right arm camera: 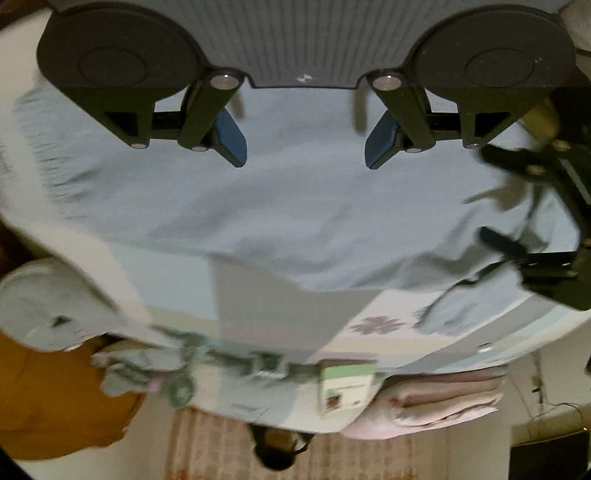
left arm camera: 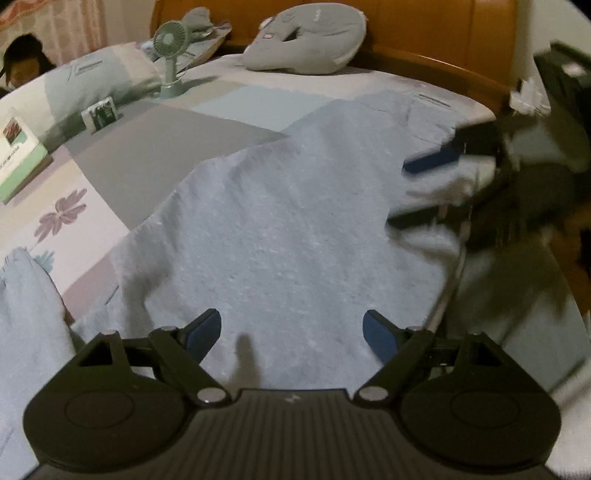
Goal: Fold clothes
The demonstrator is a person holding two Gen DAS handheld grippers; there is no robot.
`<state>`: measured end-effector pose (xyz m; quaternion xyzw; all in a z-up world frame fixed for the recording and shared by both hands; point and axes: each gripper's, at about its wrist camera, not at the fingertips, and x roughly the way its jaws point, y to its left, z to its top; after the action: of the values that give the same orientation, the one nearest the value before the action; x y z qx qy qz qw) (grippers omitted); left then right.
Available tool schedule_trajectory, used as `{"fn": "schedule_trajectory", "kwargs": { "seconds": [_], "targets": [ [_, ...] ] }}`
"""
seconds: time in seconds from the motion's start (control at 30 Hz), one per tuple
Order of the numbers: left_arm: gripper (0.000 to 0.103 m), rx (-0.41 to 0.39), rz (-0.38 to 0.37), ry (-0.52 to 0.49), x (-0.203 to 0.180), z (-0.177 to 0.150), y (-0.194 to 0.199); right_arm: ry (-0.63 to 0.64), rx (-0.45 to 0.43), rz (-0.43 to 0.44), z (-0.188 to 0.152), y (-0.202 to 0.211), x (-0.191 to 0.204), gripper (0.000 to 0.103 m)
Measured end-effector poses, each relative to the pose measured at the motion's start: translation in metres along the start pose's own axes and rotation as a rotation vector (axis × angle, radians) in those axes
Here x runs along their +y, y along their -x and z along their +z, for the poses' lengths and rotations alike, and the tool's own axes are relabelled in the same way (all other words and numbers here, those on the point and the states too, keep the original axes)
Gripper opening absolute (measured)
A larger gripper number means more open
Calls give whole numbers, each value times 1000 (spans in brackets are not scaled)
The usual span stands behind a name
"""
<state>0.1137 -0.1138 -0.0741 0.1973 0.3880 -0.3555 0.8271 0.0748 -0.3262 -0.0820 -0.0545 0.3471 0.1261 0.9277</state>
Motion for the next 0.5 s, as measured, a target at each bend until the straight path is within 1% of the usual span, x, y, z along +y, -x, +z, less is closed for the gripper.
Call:
{"fn": "schedule_trajectory", "kwargs": {
  "seconds": [0.07, 0.1, 0.13, 0.2, 0.27, 0.33, 0.37, 0.43, 0.47, 0.5],
  "targets": [
    [84, 23, 15, 18, -1, -4, -12, 0, 49, -21, -8, -11, 8, 75],
    [85, 72, 28, 38, -2, -10, -19, -7, 56, -34, -15, -10, 8, 76],
    [86, 65, 28, 64, 0, -18, -15, -16, 59, -43, -22, -8, 8, 77],
    [89, 52, 27, 115, 3, -35, -7, -49, 39, -21, -30, 4, 0, 78],
    [90, 67, 22, 88, 4, -36, -4, -50, 38, -10, -29, 15, -7, 78],
    [90, 63, 45, 57, 5, -29, 0, -56, 32, -9, -25, 26, -16, 78],
    [90, 60, 58, 41, 5, -25, 2, -71, 4, -34, -21, 31, -27, 78],
    [90, 0, 91, 14, 5, -15, 9, -105, -50, -91, -13, 40, -48, 79],
    [90, -17, 108, 17, 10, -8, 7, -130, -57, -142, -10, 40, -62, 79],
    [90, -29, 118, 28, 16, -3, 3, -154, -51, -174, -9, 36, -76, 79]
  ]
}}
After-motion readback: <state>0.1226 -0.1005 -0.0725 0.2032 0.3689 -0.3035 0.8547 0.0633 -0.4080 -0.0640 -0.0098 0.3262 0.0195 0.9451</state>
